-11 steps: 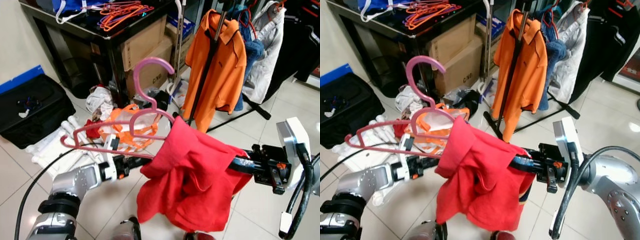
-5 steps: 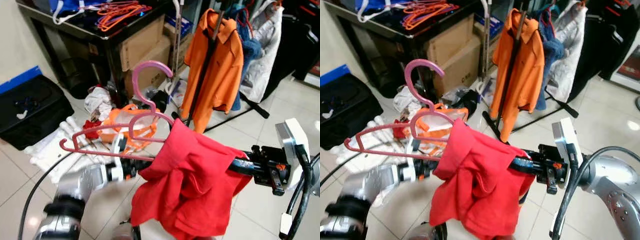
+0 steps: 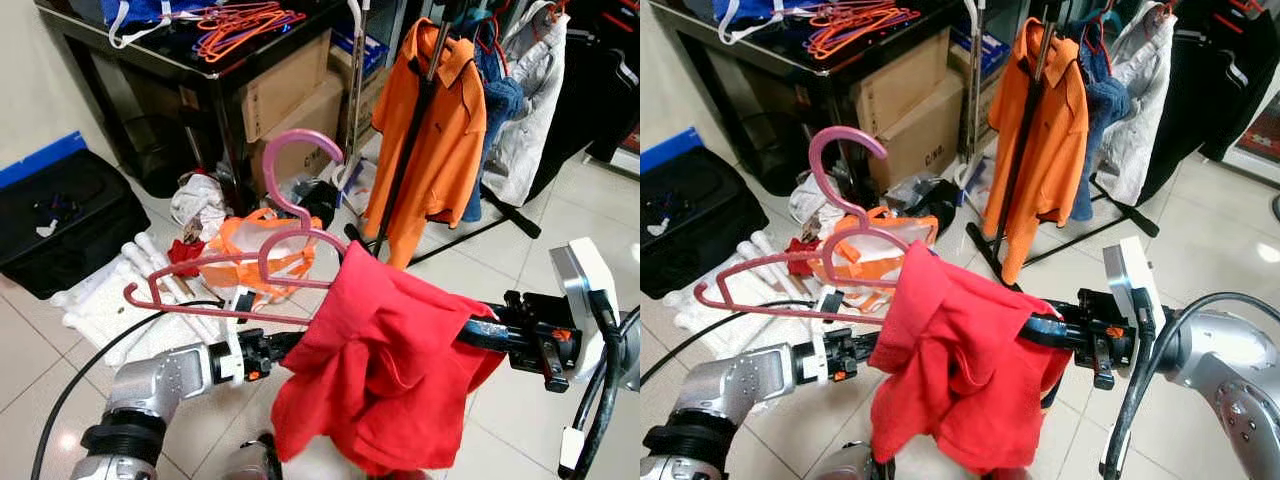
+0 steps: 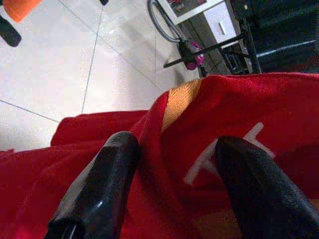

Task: Hang hanger

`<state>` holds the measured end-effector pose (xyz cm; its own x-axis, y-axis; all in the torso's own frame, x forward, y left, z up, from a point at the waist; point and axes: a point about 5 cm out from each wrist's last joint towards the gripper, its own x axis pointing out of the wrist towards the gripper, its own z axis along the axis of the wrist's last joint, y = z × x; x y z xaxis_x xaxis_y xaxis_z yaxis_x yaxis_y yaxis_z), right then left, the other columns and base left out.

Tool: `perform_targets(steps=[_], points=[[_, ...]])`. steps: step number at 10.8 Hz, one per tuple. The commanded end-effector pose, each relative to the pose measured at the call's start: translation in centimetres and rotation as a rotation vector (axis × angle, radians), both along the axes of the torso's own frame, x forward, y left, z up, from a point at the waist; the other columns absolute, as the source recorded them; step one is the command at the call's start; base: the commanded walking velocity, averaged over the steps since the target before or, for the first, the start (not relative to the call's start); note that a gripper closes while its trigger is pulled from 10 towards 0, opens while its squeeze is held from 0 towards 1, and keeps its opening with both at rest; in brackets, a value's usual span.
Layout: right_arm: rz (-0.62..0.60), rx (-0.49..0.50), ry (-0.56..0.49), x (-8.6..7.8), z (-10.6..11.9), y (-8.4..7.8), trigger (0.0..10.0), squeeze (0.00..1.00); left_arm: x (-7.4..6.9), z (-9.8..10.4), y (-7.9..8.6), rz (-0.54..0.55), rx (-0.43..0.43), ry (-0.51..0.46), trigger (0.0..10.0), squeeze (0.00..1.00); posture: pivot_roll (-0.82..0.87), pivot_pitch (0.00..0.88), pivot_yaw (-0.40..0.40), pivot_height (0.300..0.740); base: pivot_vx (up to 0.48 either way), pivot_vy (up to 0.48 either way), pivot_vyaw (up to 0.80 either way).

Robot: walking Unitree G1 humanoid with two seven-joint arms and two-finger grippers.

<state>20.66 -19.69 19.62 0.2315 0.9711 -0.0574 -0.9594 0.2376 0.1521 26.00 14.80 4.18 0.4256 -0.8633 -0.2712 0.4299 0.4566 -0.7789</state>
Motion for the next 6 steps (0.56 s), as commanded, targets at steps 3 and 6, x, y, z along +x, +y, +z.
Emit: perform_targets(steps=[3,6], points=[[0.026,0.008,-0.047,-0.01,0.77,0.19,0.0,0.0,-0.29,0.3,-0.42,0.024,-0.055,0.01,0.0,0.0,-0.21,0.135,0.016,0.74,0.0,0.0,0.0],[0.019,0.009,-0.043,0.1,0.79,0.12,0.0,0.0,-0.82,0.04,-0.32,0.025,-0.064,0.026,0.0,0.0,-0.2,0.128,0.013,0.74,0.0,0.0,0.0]])
